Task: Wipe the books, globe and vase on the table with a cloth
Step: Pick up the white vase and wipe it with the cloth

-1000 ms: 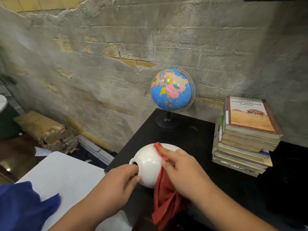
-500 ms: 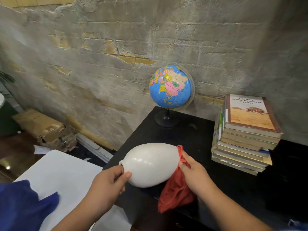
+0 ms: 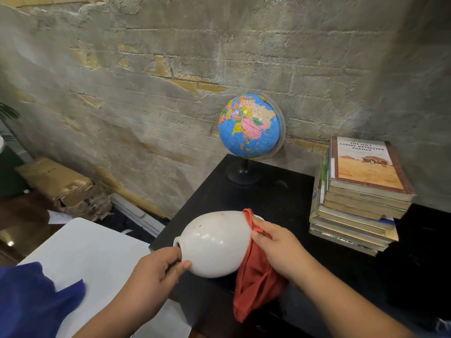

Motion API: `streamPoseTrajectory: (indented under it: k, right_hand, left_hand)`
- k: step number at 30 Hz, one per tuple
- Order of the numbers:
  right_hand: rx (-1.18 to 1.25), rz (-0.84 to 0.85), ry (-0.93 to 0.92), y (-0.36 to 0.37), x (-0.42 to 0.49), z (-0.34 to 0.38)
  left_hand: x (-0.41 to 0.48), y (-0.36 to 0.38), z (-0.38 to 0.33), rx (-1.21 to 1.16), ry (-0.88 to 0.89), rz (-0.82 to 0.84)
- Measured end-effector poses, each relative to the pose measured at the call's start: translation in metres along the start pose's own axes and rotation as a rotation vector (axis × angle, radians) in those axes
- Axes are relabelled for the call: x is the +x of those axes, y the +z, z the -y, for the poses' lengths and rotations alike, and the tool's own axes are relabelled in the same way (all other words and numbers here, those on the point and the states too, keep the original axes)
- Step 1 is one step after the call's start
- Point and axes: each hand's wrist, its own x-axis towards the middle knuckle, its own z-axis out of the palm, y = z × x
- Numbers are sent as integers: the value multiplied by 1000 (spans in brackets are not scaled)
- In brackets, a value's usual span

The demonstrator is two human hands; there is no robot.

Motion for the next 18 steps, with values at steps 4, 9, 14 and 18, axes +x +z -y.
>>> streamPoseTrajectory:
  k: [4,9,14,18]
  right_hand:
    - [-17,-63,88,-8,6,-6]
    - [-41,20,0,-6,3,-2]
    - [-87,-35,93,-17,10,-10]
    - [-95,-54,101,-14,7,-13]
  left_hand:
    - [0,0,4,-4,31,-6]
    - [1,-1,6,17,42,4]
    - [3,-5,-2,-70,-82,64]
    - [9,-7,-21,-515,-347,71]
